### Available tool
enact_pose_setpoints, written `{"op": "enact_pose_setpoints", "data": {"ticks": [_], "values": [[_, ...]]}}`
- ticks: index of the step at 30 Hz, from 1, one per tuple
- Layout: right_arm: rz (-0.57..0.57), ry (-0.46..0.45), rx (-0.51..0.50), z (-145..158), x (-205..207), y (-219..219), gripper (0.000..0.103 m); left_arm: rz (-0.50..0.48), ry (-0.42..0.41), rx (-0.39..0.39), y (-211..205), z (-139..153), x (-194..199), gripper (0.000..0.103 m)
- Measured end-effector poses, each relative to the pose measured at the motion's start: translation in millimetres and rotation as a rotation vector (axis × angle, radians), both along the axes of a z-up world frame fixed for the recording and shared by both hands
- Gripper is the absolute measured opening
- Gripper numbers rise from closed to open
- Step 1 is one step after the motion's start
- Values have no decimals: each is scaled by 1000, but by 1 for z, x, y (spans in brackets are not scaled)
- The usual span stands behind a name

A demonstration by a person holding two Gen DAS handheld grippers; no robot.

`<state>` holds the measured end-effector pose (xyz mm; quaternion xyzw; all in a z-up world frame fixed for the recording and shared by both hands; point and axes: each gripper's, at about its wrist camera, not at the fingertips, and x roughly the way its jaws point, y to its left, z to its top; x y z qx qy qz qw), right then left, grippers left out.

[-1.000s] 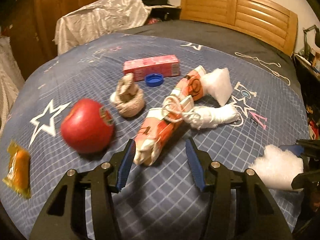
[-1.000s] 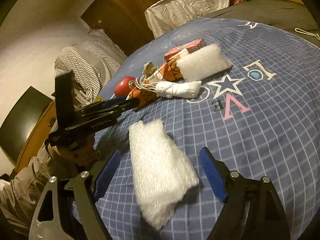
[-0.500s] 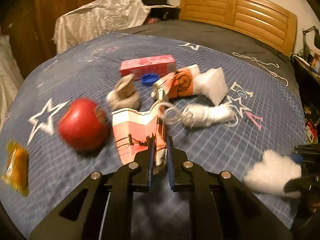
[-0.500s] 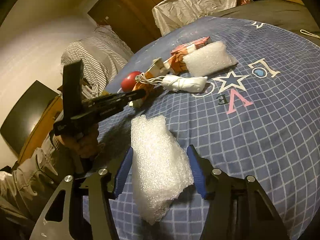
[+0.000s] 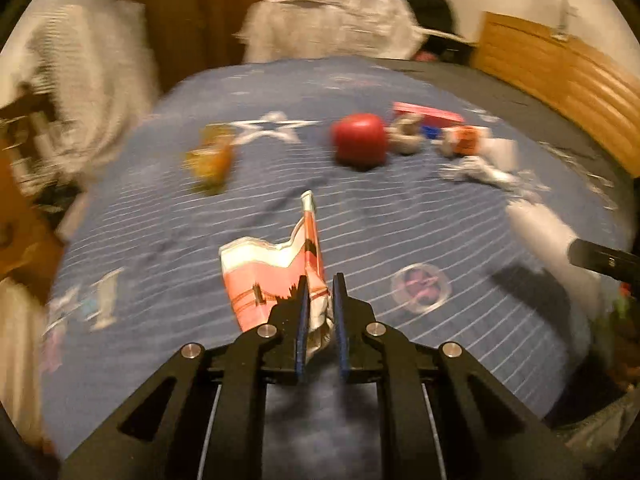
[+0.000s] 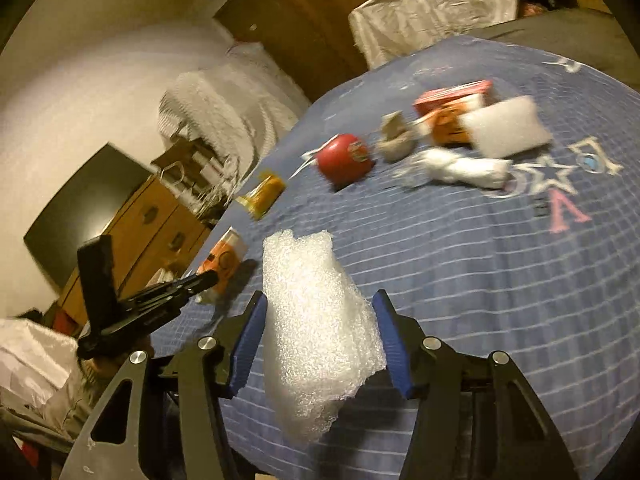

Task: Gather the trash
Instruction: 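Carry the paper bag and bubble wrap over the white bucket and release both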

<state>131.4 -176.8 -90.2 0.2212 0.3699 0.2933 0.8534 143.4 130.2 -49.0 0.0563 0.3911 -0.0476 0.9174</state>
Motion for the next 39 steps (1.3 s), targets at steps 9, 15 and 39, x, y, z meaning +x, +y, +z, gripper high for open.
{"op": "enact_pose_setpoints", "data": {"ticks": [9,15,39], "values": [[110,-42,-96,26,-3,74,56,236,-125,73,39,39,-30,10],[154,-102,-136,56,1,118,56,341,-186,93,66,61,-40,10],[325,-309,-202,157,13,308,56,669,-300,131,188,106,-93,10]]}}
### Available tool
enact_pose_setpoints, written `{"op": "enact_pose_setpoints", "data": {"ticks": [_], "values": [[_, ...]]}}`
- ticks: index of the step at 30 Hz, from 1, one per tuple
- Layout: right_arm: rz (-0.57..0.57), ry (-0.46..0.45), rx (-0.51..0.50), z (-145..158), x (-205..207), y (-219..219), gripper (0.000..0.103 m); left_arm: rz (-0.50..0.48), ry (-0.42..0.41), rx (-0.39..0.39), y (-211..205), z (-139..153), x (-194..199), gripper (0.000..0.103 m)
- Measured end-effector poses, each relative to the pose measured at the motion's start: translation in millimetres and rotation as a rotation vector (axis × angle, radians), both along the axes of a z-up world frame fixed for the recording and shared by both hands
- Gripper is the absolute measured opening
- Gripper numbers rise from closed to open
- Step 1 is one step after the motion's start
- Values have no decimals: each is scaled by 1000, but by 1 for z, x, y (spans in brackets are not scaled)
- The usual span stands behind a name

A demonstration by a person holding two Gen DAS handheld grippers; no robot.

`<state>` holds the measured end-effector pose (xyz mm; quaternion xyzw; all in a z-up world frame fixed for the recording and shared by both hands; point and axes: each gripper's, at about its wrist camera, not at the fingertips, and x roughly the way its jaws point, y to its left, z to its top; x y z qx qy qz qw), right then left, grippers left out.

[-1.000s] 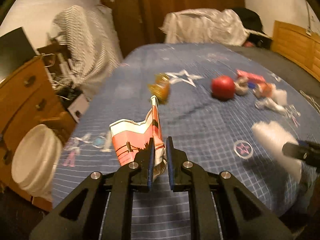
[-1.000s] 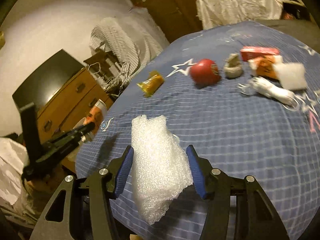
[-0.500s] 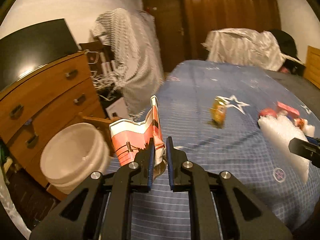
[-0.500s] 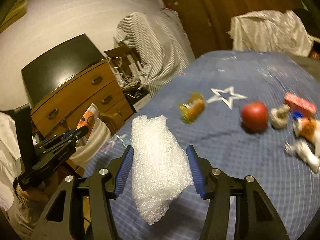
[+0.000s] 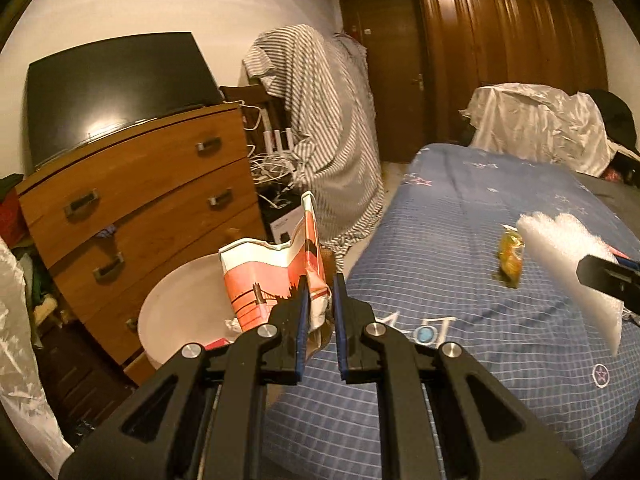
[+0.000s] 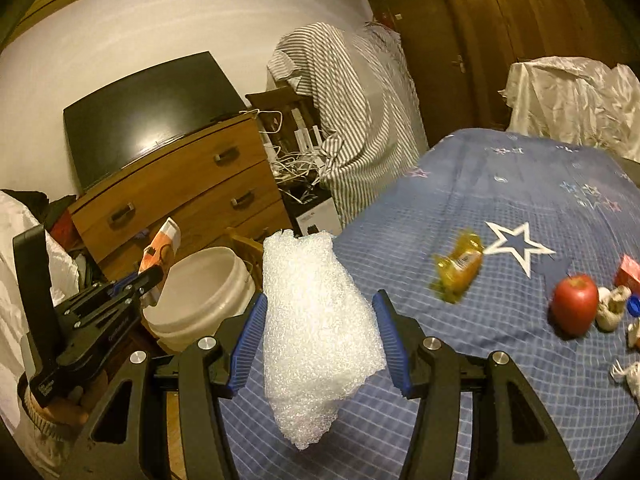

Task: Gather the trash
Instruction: 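Carry the paper bag and bubble wrap over the white bucket and release both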

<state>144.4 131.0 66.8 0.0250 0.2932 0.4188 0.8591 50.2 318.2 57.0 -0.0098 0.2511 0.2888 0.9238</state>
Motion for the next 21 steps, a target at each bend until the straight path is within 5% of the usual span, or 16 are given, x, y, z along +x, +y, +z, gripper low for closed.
{"op": "enact_pose_setpoints", "data": {"ticks": [21], "values": [[137,-127,-19,72,-5,149,56,110,-23,72,78,26,-16,10]]}}
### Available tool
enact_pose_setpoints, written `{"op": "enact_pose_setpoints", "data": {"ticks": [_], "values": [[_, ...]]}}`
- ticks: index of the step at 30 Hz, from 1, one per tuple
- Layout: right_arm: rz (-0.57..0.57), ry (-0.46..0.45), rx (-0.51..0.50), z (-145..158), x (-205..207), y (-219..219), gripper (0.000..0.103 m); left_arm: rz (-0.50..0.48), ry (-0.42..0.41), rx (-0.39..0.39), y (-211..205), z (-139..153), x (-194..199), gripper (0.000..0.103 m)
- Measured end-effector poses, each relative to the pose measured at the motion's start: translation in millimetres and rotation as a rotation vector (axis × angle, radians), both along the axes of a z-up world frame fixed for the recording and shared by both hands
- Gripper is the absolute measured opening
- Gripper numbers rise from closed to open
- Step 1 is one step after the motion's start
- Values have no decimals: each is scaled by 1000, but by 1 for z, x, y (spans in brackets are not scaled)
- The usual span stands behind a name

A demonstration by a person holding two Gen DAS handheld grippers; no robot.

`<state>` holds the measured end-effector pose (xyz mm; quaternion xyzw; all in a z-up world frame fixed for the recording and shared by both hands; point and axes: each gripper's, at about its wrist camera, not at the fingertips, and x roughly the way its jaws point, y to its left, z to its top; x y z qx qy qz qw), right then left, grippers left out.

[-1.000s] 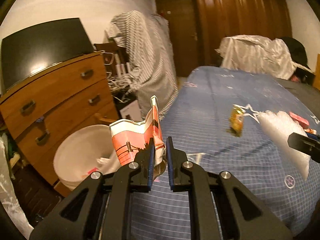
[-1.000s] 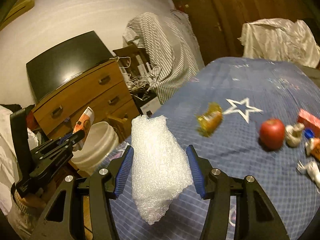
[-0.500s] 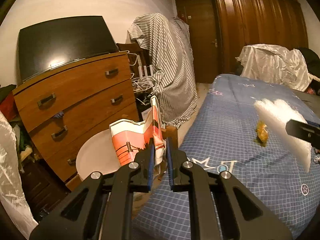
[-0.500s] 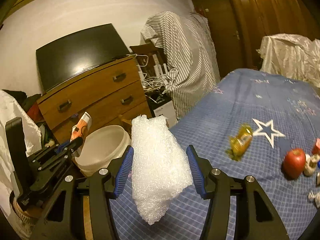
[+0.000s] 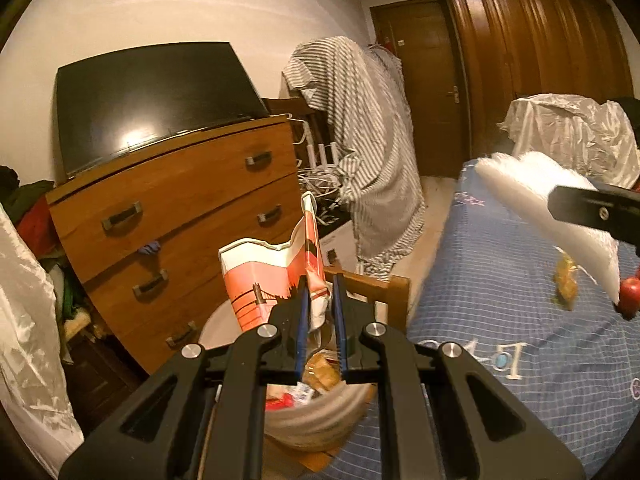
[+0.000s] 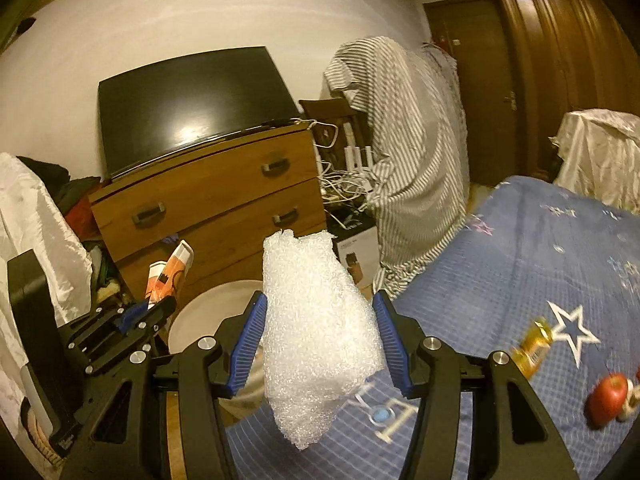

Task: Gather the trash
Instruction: 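Carry the paper bag and bubble wrap over the white bucket and release both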

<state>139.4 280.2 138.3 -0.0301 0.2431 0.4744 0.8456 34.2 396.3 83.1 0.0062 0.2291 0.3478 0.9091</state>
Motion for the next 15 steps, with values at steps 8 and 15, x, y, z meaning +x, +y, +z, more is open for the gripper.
{"op": "enact_pose_setpoints", "data": {"ticks": [8,15], "values": [[41,-7,-57,10,10,75,56,51,14,-3,48,5,-2,10],[86,22,-119,2,11,144,56,68,54,-37,90,-6,7,10]]}}
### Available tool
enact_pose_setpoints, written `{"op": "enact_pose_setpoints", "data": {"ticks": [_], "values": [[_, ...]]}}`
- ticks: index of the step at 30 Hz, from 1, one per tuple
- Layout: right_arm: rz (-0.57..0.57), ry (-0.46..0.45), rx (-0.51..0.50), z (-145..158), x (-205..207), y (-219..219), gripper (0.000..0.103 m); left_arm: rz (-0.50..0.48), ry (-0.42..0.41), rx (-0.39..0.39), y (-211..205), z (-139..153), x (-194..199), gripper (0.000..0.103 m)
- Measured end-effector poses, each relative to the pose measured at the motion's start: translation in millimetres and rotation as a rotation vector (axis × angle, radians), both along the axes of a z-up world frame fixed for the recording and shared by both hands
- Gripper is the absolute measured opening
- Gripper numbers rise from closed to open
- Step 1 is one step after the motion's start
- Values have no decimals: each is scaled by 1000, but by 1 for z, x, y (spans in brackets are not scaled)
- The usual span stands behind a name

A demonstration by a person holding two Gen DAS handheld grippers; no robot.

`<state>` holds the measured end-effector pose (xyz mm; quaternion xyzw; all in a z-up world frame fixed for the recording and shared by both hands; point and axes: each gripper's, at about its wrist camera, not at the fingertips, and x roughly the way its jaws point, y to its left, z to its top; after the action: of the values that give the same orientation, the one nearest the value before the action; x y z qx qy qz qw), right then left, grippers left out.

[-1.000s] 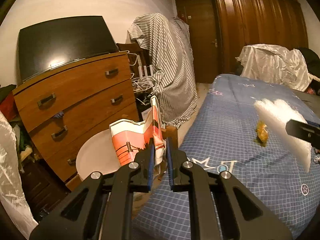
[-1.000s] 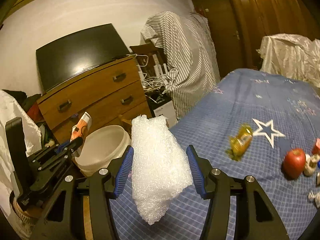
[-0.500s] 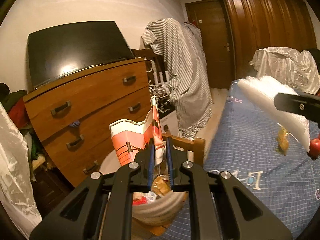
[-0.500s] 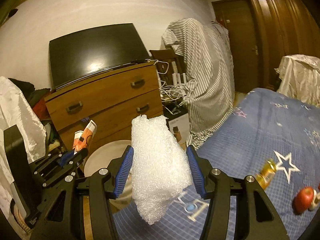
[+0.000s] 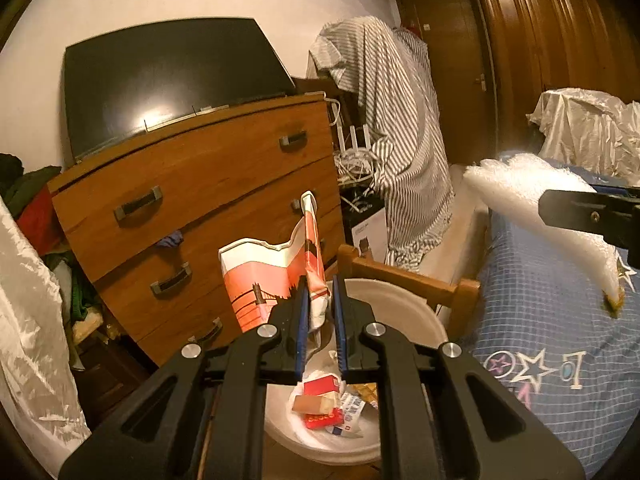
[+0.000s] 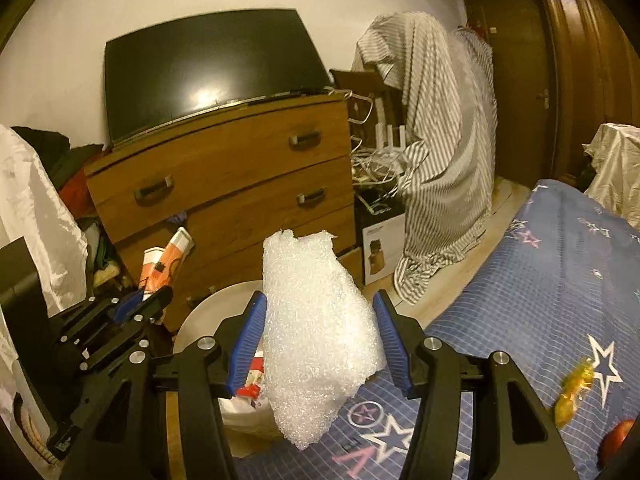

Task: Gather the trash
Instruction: 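Carry the paper bag and bubble wrap over the white bucket and release both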

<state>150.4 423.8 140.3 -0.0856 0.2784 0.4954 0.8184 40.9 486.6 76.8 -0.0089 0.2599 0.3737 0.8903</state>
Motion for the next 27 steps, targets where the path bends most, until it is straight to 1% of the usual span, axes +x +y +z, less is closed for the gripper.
{"op": "enact_pose_setpoints", "data": {"ticks": [5,8,13,20,27], "values": [[19,24,-45,-13,2,36,56,12,40,-17,23,-12,5,10],[38,24,-74,-20,-1,57,56,9,47,-38,31,-18,4,10],[62,18,-106,-29,-9,79,56,6,52,-64,41,-26,3,10],[72,12,-126,-36,-14,92,57,1,52,-96,50,-35,3,10],[74,23,-135,-42,-11,93,57,-4,54,-112,56,-41,5,10]]}}
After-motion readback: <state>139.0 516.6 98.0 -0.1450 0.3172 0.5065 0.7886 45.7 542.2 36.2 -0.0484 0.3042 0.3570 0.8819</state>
